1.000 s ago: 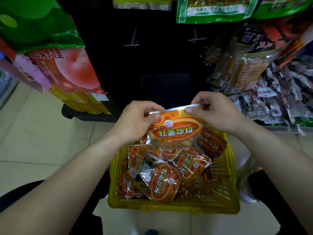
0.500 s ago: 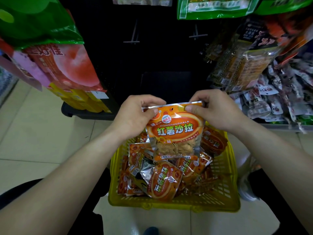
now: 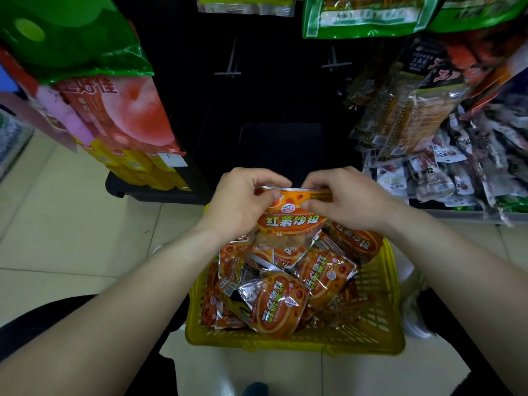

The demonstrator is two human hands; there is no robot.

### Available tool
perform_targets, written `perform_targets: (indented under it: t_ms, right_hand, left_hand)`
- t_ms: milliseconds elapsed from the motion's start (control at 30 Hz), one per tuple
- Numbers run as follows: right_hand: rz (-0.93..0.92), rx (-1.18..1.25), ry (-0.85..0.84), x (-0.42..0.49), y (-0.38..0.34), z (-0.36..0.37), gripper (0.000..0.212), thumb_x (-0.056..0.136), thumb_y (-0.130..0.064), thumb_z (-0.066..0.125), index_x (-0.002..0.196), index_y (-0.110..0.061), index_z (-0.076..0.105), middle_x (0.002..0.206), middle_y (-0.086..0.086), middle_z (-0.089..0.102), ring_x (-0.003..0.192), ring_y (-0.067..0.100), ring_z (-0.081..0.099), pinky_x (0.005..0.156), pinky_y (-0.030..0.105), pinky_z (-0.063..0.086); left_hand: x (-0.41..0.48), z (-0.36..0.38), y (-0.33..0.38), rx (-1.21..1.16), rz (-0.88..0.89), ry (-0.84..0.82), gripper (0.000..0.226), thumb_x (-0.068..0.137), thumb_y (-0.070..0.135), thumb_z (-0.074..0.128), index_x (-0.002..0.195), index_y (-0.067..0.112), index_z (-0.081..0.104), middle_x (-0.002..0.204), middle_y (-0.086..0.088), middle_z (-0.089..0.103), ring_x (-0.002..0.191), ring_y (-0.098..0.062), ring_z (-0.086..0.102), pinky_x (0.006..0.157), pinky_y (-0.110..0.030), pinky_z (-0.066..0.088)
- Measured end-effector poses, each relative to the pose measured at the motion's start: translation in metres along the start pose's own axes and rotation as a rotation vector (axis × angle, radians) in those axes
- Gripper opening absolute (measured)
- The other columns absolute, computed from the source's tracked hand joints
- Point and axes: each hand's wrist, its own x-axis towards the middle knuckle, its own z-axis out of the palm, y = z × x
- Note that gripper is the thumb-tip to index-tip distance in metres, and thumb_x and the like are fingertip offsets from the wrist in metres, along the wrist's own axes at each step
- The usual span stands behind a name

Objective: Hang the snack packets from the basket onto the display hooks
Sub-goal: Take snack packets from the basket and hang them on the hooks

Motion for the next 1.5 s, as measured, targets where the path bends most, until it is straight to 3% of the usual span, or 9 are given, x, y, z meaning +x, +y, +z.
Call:
perform_targets:
  t_ms: [200, 467, 633, 867, 1033, 1233, 1367, 1500]
  right_hand:
    - [0.058, -0.028, -0.017, -0.001, -0.013, 0.007, 0.006, 0.089, -0.040, 0.068, 0.091, -0.037, 0.063, 0.085, -0.015, 0.069, 0.085, 0.003, 0.065, 0.073, 0.036, 0.057]
    - [0.112, -0.246, 0.073, 0.006, -0.040, 0.003, 0.007, 0.091, -0.040, 0.064, 0.090, -0.040, 0.057, 0.091, -0.012, 0.068, 0.092, 0.015, 0.062, 0.072, 0.035, 0.051]
    - [0.127, -0.344, 0.133, 0.028, -0.039, -0.012, 0.006, 0.095, -0.037, 0.060, 0.101, -0.035, 0.059, 0.094, -0.002, 0.068, 0.092, 0.025, 0.063, 0.067, 0.038, 0.051]
    - [0.185, -0.318, 0.173, 0.081, -0.010, -0.010, 0.012, 0.095, -0.036, 0.061, 0.105, -0.031, 0.060, 0.104, 0.004, 0.067, 0.093, 0.025, 0.063, 0.063, 0.031, 0.042]
    - [0.164, -0.257, 0.213, 0.129, 0.018, -0.008, 0.014, 0.094, -0.035, 0.061, 0.106, -0.029, 0.060, 0.105, 0.002, 0.068, 0.093, 0.024, 0.067, 0.068, 0.035, 0.054]
    - [0.096, -0.296, 0.207, 0.192, 0.054, -0.010, 0.011, 0.092, -0.036, 0.064, 0.095, -0.035, 0.053, 0.099, -0.001, 0.066, 0.084, 0.020, 0.064, 0.063, 0.035, 0.053]
    - [0.067, -0.309, 0.216, 0.234, 0.078, -0.006, 0.011, 0.091, -0.035, 0.065, 0.092, -0.035, 0.053, 0.095, -0.001, 0.064, 0.087, 0.021, 0.063, 0.066, 0.036, 0.052]
    - [0.068, -0.305, 0.231, 0.278, 0.101, 0.015, 0.011, 0.092, -0.031, 0.066, 0.093, -0.033, 0.054, 0.099, -0.001, 0.064, 0.090, 0.019, 0.061, 0.070, 0.035, 0.050]
  left_hand:
    - [-0.003, 0.000, 0.000, 0.001, -0.030, -0.027, 0.020, 0.095, 0.019, 0.067, 0.109, 0.031, 0.075, 0.106, 0.013, 0.072, 0.096, -0.004, 0.067, 0.078, -0.026, 0.060]
    - [-0.008, -0.019, -0.010, 0.067, 0.026, 0.055, 0.028, 0.092, 0.023, 0.070, 0.119, 0.029, 0.067, 0.100, 0.016, 0.066, 0.093, -0.001, 0.062, 0.079, -0.017, 0.050]
    - [-0.017, -0.032, -0.038, 0.058, -0.093, 0.125, 0.035, 0.091, 0.026, 0.071, 0.124, 0.025, 0.063, 0.106, 0.013, 0.063, 0.088, 0.000, 0.060, 0.075, -0.014, 0.047]
    - [-0.019, -0.017, -0.076, 0.215, -0.220, -0.028, 0.032, 0.092, 0.032, 0.067, 0.123, 0.026, 0.063, 0.111, 0.010, 0.064, 0.094, -0.012, 0.062, 0.082, -0.029, 0.051]
    - [0.027, 0.004, -0.099, 0.257, -0.250, -0.060, 0.026, 0.092, 0.031, 0.066, 0.117, 0.025, 0.066, 0.113, 0.007, 0.065, 0.100, -0.013, 0.062, 0.087, -0.032, 0.053]
    - [0.118, 0.043, -0.131, 0.198, -0.274, -0.017, 0.014, 0.094, 0.029, 0.063, 0.108, 0.027, 0.065, 0.101, 0.009, 0.066, 0.095, -0.012, 0.064, 0.084, -0.032, 0.055]
    - [0.162, 0.059, -0.163, 0.283, -0.333, 0.061, 0.023, 0.094, 0.034, 0.059, 0.117, 0.033, 0.062, 0.107, 0.007, 0.065, 0.096, -0.015, 0.064, 0.082, -0.035, 0.056]
    - [0.196, 0.073, -0.193, 0.177, -0.409, 0.030, 0.039, 0.094, 0.033, 0.059, 0.133, 0.033, 0.055, 0.115, 0.007, 0.065, 0.100, -0.013, 0.063, 0.084, -0.026, 0.050]
